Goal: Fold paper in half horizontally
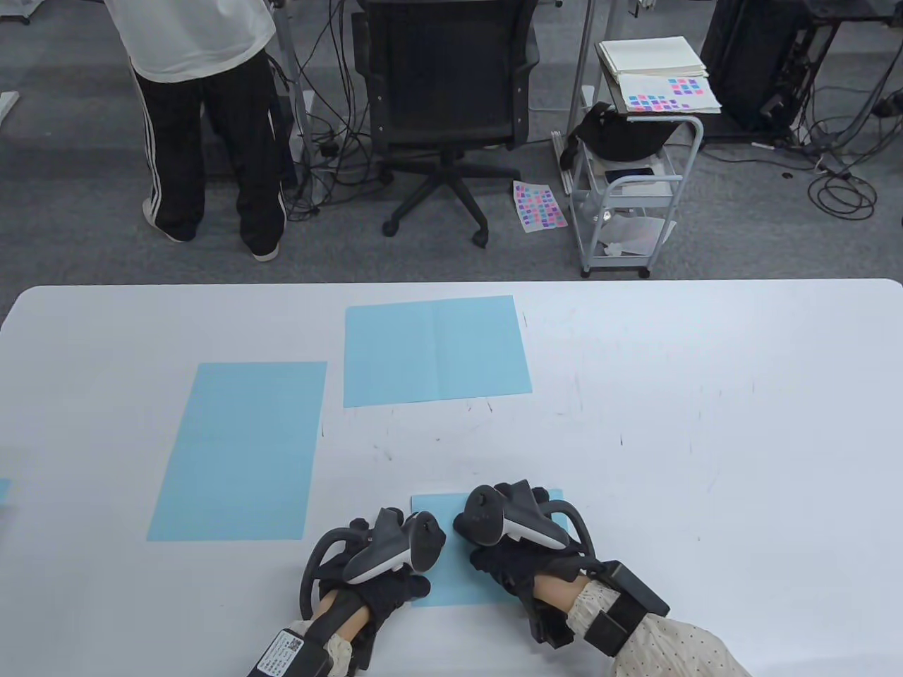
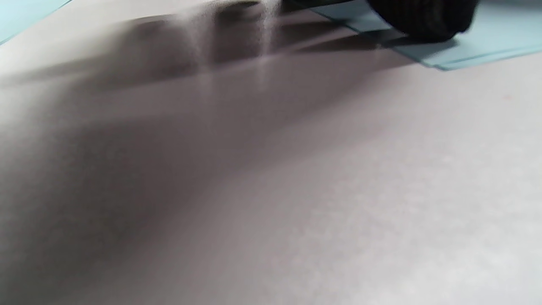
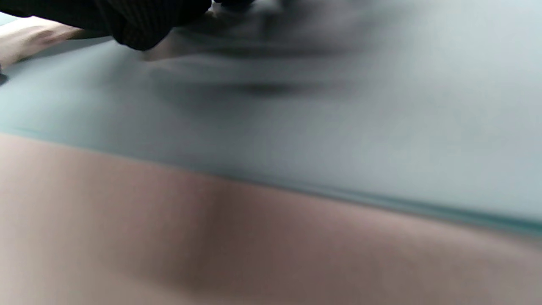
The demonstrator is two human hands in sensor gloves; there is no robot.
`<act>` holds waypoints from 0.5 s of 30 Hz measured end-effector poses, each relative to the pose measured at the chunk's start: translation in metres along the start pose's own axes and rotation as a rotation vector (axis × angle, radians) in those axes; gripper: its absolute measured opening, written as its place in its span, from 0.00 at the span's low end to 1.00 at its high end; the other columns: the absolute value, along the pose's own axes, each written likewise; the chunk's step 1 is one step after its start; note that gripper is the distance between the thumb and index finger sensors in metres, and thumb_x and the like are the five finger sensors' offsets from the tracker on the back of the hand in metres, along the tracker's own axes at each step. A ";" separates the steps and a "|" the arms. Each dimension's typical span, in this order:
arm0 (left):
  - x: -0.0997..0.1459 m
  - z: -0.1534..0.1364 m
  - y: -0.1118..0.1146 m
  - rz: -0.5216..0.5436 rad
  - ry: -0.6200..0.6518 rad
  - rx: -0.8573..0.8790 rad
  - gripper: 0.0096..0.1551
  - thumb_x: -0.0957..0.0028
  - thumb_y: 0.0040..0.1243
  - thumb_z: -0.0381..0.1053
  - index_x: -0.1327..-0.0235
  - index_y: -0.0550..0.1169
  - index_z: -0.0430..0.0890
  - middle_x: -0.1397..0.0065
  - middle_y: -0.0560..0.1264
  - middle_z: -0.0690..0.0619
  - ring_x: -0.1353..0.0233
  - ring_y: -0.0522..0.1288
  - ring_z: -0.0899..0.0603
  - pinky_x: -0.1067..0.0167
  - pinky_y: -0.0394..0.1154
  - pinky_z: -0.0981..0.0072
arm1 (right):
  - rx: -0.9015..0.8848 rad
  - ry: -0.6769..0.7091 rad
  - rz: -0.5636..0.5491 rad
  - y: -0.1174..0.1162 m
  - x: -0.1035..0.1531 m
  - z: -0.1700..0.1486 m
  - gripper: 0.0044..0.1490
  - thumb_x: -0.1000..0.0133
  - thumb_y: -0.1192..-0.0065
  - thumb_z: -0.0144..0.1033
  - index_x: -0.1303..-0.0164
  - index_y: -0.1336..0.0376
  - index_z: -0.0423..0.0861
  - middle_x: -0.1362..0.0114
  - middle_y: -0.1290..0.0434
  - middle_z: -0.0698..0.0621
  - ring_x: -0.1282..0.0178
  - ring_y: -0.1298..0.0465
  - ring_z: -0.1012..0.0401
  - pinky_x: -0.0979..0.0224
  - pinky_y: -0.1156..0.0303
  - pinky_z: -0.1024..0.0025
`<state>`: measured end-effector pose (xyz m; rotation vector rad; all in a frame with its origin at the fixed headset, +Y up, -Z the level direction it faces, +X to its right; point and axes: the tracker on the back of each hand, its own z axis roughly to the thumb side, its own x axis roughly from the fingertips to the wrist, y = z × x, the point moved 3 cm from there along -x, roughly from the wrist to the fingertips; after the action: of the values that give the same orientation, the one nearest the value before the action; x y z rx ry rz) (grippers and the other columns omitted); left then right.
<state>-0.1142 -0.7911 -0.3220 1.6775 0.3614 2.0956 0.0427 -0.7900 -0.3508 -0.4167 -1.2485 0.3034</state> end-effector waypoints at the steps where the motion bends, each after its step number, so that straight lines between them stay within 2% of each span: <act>1: 0.000 0.000 0.000 0.000 0.000 0.000 0.44 0.61 0.57 0.65 0.30 0.53 0.77 0.17 0.48 0.74 0.12 0.48 0.52 0.15 0.52 0.44 | -0.003 0.000 0.001 0.000 0.000 0.000 0.40 0.45 0.45 0.48 0.22 0.54 0.66 0.12 0.60 0.64 0.13 0.67 0.53 0.20 0.72 0.36; 15: 0.001 -0.002 0.000 -0.012 -0.018 -0.007 0.42 0.62 0.57 0.66 0.33 0.54 0.80 0.18 0.48 0.76 0.12 0.49 0.54 0.15 0.53 0.45 | 0.032 -0.052 0.009 0.004 0.002 -0.011 0.43 0.46 0.42 0.48 0.22 0.56 0.67 0.13 0.59 0.66 0.14 0.68 0.53 0.21 0.73 0.36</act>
<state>-0.1159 -0.7907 -0.3218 1.6853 0.3574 2.0692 0.0534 -0.7868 -0.3533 -0.3892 -1.2913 0.3427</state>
